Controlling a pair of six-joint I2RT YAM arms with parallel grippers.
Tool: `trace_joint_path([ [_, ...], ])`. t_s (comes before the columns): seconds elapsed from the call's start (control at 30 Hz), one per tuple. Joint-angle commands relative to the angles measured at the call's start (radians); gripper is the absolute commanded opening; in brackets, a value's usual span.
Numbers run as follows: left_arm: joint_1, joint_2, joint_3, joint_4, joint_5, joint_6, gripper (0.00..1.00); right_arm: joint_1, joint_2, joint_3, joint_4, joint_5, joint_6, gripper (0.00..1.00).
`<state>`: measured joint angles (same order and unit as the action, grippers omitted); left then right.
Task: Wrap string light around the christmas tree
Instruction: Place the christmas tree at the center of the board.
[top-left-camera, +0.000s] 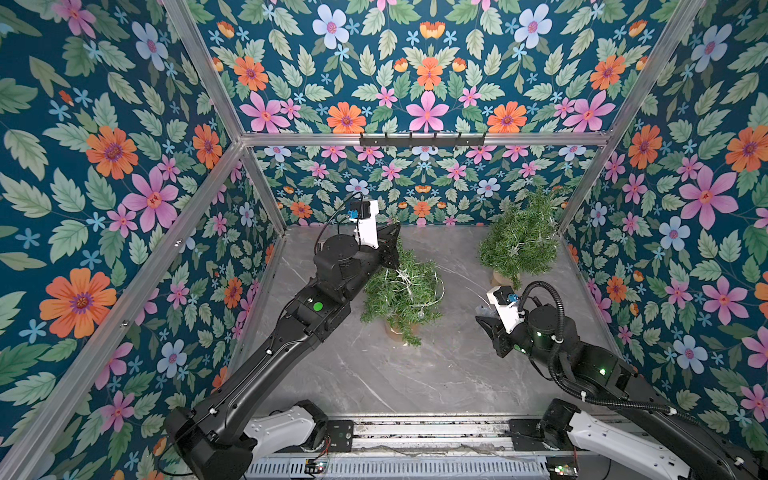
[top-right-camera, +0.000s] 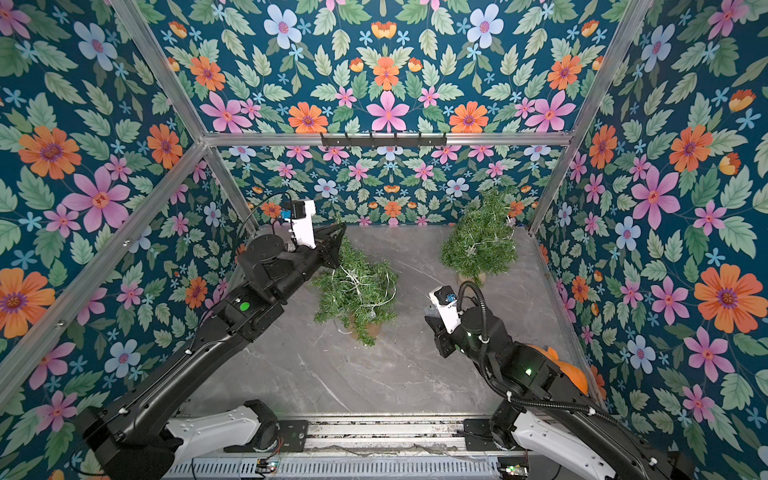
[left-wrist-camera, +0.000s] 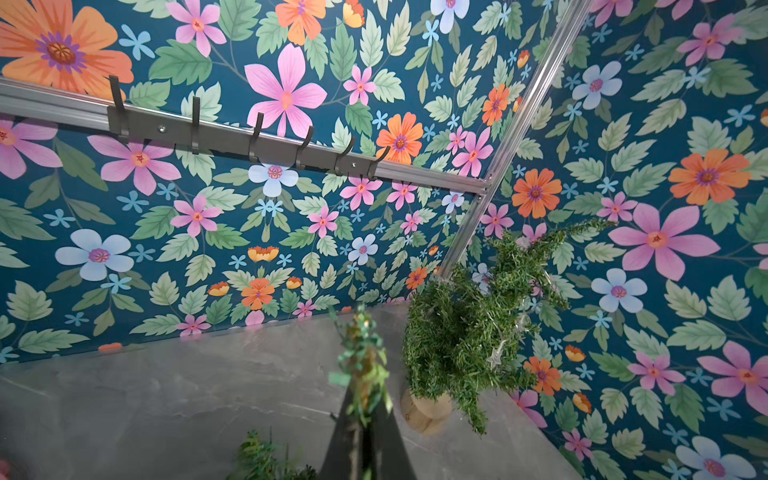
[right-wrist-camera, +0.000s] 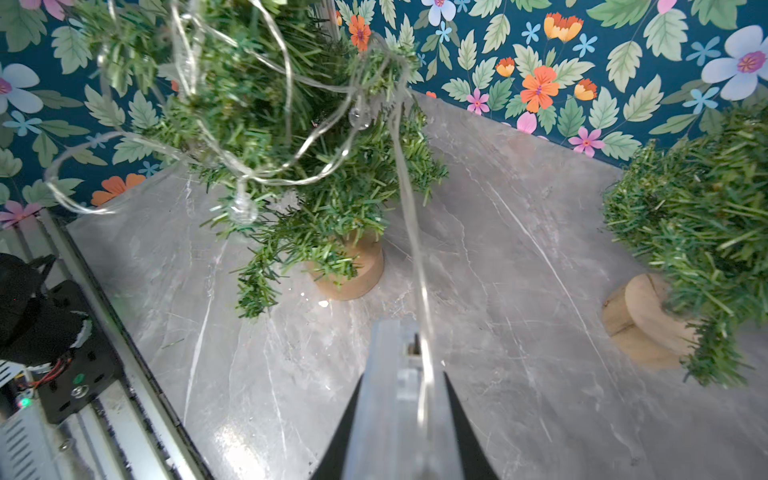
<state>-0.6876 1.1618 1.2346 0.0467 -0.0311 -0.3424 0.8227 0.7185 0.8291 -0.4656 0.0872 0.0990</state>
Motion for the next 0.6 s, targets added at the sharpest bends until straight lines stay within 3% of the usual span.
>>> trace_joint_path([
  [0.0,-0.002,0.011,-0.008,0.144,0.0,-0.084,0.0,0.009,0.015,0.028,-0.021,-0.067,0.07,0.0],
  [0.1,-0.003,0.004,-0.021,0.168,-0.01,-0.09,0.05,0.015,0.041,0.017,0.019,-0.104,0.081,0.0],
  [0.4,-0.003,-0.032,0.019,-0.009,0.072,0.041,0.63,0.041,0.162,-0.07,0.144,-0.113,0.138,0.0],
  [0.5,-0.003,-0.043,0.028,-0.058,0.107,0.076,0.74,0.041,0.208,-0.08,0.183,-0.073,0.141,0.0],
  [0.57,-0.002,-0.05,0.033,-0.087,0.088,0.093,0.76,0.041,0.227,-0.066,0.176,0.017,0.14,0.0],
])
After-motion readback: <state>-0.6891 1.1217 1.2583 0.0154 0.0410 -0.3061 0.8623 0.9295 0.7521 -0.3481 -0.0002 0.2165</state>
